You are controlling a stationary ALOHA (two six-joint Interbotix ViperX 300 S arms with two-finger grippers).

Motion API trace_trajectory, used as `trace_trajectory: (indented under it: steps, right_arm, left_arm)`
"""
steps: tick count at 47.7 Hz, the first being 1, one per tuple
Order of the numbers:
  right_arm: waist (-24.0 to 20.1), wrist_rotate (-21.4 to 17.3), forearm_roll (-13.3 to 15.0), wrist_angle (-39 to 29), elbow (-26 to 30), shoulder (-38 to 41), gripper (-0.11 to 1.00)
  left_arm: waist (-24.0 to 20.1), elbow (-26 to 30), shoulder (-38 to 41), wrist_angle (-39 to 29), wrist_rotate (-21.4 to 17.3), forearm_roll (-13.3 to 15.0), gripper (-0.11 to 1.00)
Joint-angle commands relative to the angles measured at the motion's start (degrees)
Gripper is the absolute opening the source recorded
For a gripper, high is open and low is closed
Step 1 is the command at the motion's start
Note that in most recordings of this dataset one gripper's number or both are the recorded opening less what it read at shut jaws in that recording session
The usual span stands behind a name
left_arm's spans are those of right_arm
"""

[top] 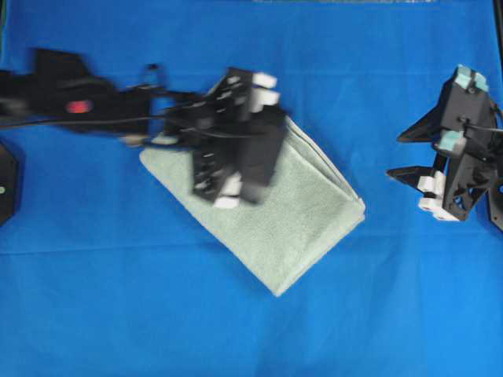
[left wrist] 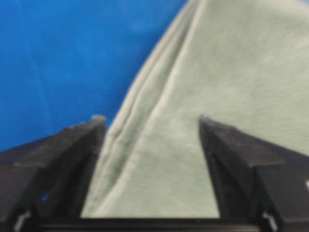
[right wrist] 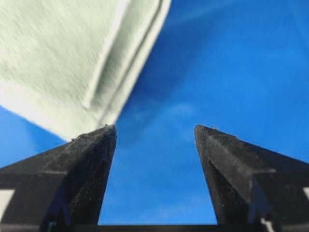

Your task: Fold a bath towel.

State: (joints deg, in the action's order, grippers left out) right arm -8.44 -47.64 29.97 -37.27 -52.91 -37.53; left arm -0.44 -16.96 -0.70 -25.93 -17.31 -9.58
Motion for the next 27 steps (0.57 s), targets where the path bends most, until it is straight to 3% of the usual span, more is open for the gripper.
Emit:
trace_trajectory:
  steps: [1,5,9,17,27]
  right_arm:
    - [-0.1,0.2,1.5,1.3,1.6,-1.1,0.65]
    - [-0.1,0.2,2.9,1.6,1.6,-2.1,0.65]
    - [-0.1,0.2,4.5,1.9,1.6,-3.5,0.65]
    - [-0.1,0.2,8.1,2.8,1.1,-7.0,0.65]
    - [-0.1,0.1,11.7,6.0,-1.2,-12.5,0.65]
  left_arm:
    - [1.8,-4.7,-8.4,6.1,0.9,0.5,0.73]
    - [2.5,-9.6,-13.6,11.9,3.8,1.8,0.72]
    - [2.6,-15.3,-18.9,16.5,9.4,2.2,0.73]
    - [2.7,-23.4,-28.0,20.4,17.1,2.2,0.73]
    - [4.0,-30.3,-37.2,22.3,18.2,2.1,0.72]
